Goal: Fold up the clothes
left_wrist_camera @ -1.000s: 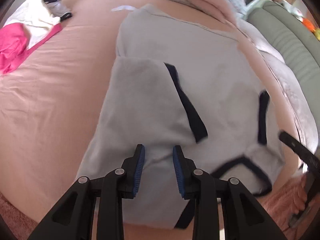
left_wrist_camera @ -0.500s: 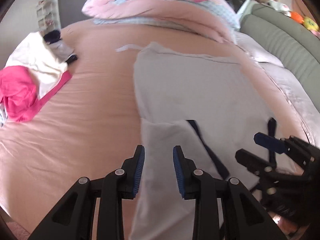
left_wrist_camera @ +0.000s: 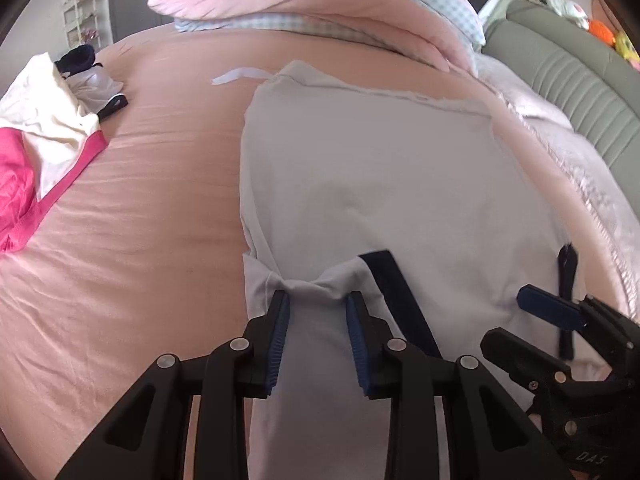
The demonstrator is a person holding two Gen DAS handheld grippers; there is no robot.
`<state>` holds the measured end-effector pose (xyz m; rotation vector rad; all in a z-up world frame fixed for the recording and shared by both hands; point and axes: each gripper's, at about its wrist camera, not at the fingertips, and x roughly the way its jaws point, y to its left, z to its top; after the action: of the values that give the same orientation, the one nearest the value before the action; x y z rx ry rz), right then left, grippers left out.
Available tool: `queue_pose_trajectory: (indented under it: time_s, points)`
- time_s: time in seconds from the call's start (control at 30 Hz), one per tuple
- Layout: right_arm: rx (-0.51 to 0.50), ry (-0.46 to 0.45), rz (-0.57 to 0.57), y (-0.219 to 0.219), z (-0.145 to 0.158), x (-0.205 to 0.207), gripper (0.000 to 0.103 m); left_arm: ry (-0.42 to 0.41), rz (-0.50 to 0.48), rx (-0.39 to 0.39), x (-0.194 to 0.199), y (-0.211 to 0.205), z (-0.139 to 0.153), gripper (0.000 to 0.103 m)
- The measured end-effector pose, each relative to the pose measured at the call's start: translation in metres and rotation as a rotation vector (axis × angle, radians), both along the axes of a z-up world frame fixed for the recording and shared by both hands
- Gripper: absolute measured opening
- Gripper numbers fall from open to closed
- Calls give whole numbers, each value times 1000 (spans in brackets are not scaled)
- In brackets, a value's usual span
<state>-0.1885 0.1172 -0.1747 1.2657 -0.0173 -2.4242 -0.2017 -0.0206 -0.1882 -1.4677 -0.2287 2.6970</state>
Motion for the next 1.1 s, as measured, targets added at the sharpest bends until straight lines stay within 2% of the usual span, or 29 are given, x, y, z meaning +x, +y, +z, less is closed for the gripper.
queue_pose_trajectory:
  time_s: [0.13, 0.27, 0.3, 0.37, 0.43, 0.5, 0.6, 0.67, 0.77, 0.83, 0.9, 0.93, 1.03, 1.1]
  points:
    - [-59, 18, 119, -22, 6, 4, 61, 16, 29, 76, 16, -12, 11, 27]
    - [174, -7, 75, -40, -21, -4, 61, -52, 47, -13, 41, -22, -7, 27]
    - [140, -27, 56, -32, -25, -7, 61, -62, 59, 5, 48, -28, -10, 27]
    - [59, -65, -16, -14, -16, -11, 60, -22, 95, 109, 62, -43, -5, 28]
    - [6, -43, -39, -8, -2, -7, 63, 14, 122, 151, 62, -48, 2, 34]
    - [-23, -13, -17, -11, 8, -1, 63, 41, 101, 146, 47, -41, 9, 35]
    - [47, -25, 60, -33, -5, 1, 63, 58, 71, 142, 17, -28, 9, 35]
    - [166, -53, 63, -50, -21, -2, 63, 29, 137, 164, -3, -32, 1, 35]
    - [198, -31, 51, -51, -16, 0, 63, -63, 211, 85, -18, -39, -11, 35]
    - [198, -8, 25, -43, -8, -1, 63, -17, 236, 147, -7, -48, 0, 35]
    - [157, 21, -3, -27, 3, -2, 64, 17, 224, 156, 11, -49, 12, 35]
    - [125, 20, -13, -20, 7, -5, 65, 22, 197, 140, 20, -46, 15, 35]
    - [58, -15, -17, -12, 11, -11, 65, 6, 74, 0, 46, -27, 15, 35]
    - [64, -32, -10, -11, 8, -7, 65, 31, 73, -200, 65, -16, 9, 35]
